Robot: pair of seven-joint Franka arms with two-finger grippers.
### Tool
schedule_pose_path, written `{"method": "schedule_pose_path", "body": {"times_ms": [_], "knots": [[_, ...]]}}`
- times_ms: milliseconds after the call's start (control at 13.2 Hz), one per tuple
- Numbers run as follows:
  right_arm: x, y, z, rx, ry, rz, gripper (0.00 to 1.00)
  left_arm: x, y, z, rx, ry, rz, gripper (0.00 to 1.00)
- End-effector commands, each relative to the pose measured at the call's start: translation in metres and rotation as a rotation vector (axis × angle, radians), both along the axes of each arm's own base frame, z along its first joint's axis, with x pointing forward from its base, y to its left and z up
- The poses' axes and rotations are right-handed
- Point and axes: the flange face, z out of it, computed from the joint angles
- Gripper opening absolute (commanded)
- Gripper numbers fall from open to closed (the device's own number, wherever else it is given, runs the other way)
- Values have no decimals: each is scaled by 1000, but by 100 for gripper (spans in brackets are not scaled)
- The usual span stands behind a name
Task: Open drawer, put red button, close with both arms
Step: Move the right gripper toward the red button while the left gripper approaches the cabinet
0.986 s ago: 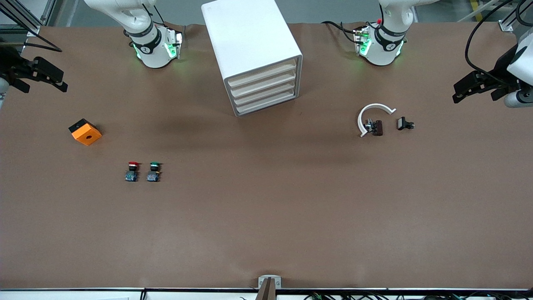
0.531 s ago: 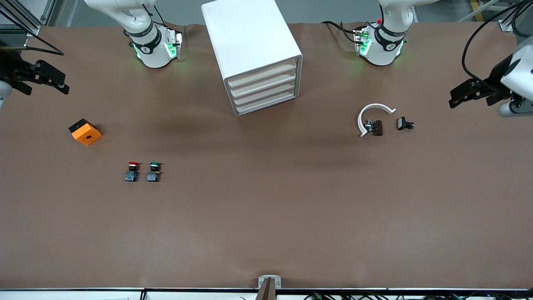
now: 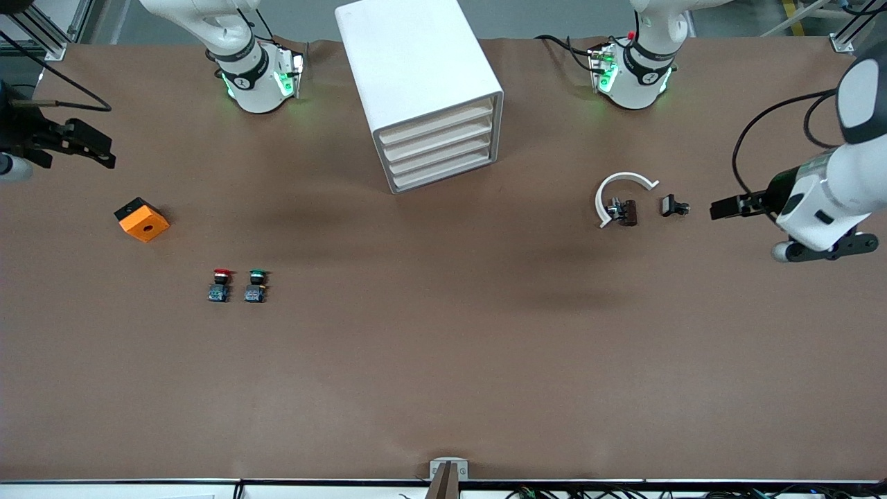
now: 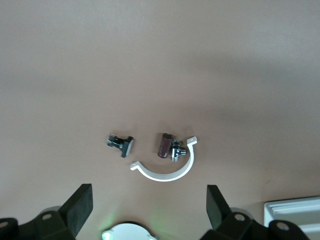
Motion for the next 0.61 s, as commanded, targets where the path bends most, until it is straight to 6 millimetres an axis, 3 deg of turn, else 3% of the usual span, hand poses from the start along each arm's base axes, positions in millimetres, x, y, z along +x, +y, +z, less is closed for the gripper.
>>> {"method": "schedule_pose_path", "body": {"times_ms": [0, 379, 531], "knots": [[20, 0, -29, -25, 65, 9, 100, 13, -32, -34, 32, 63, 134, 100], [49, -1, -107, -30, 188, 10, 100, 24, -77, -84, 20, 187, 383, 100], [55, -1, -136, -31, 193, 13, 100, 27, -106, -100, 58, 227, 492, 100]]}}
